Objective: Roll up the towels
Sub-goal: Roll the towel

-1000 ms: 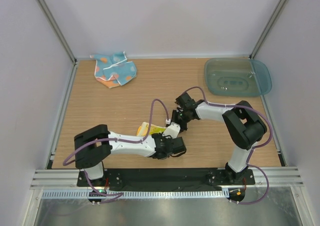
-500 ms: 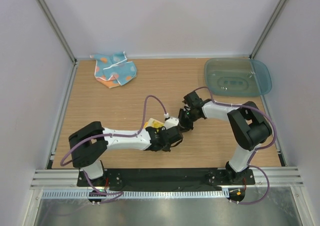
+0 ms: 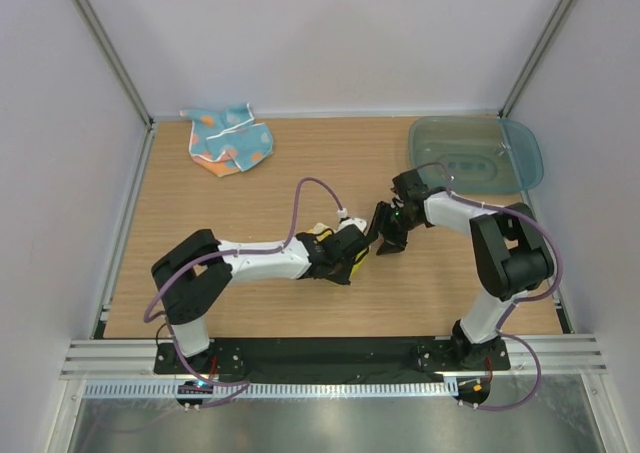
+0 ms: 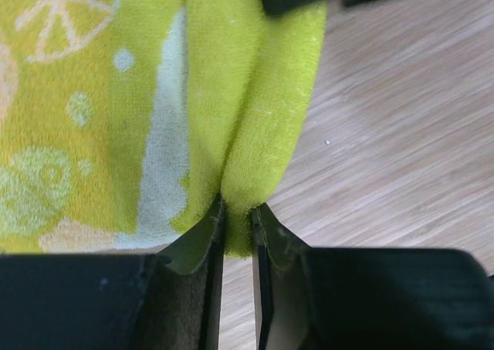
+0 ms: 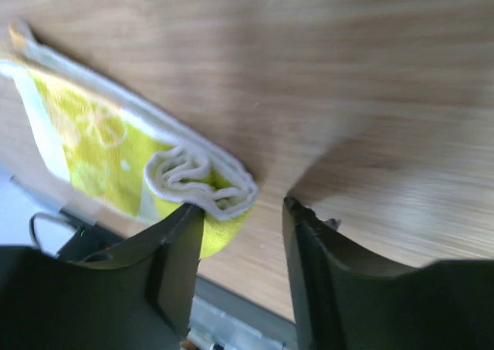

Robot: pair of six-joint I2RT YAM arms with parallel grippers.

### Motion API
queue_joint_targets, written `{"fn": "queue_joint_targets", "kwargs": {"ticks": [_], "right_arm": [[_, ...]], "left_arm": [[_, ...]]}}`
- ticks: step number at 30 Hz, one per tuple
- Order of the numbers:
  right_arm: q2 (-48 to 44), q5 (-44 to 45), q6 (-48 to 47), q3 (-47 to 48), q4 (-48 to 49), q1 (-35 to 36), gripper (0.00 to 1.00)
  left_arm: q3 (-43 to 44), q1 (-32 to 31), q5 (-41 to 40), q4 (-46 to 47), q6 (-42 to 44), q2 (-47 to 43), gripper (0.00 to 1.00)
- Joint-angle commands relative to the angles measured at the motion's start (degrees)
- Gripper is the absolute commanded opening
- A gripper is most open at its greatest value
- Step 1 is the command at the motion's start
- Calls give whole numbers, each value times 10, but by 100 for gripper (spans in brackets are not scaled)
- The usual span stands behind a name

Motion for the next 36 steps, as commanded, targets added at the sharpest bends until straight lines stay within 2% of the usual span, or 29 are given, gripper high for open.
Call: {"fn": "queue_joint_targets", "kwargs": {"ticks": [1, 7, 12, 20, 24, 27, 30, 36], "right_arm": [[-32, 99, -31, 23, -16, -28, 57], [-76, 125, -33, 47, -53, -41, 70], [-120, 132, -33, 49, -68, -53, 72], [-139, 114, -30, 11, -56, -55, 72], [-151, 90, -33, -19, -34, -54, 72], [-168, 16, -23, -60, 33, -55, 72], [-187, -84, 10, -120, 152, -53, 72], [-183, -129, 57, -197, 325, -11, 66]], "left_arm": [[-14, 7, 70, -61, 25, 16, 0], [-33, 36, 161, -14, 19, 3, 0], [-78, 79, 257, 52, -13, -42, 0], [-205, 177, 388, 240, -137, -82, 0], [-281, 224, 451, 410, -227, -89, 0], [-334, 254, 484, 516, -296, -81, 0], [-367, 270, 489, 554, -326, -68, 0], [-412, 306, 513, 717, -410, -16, 0]]}}
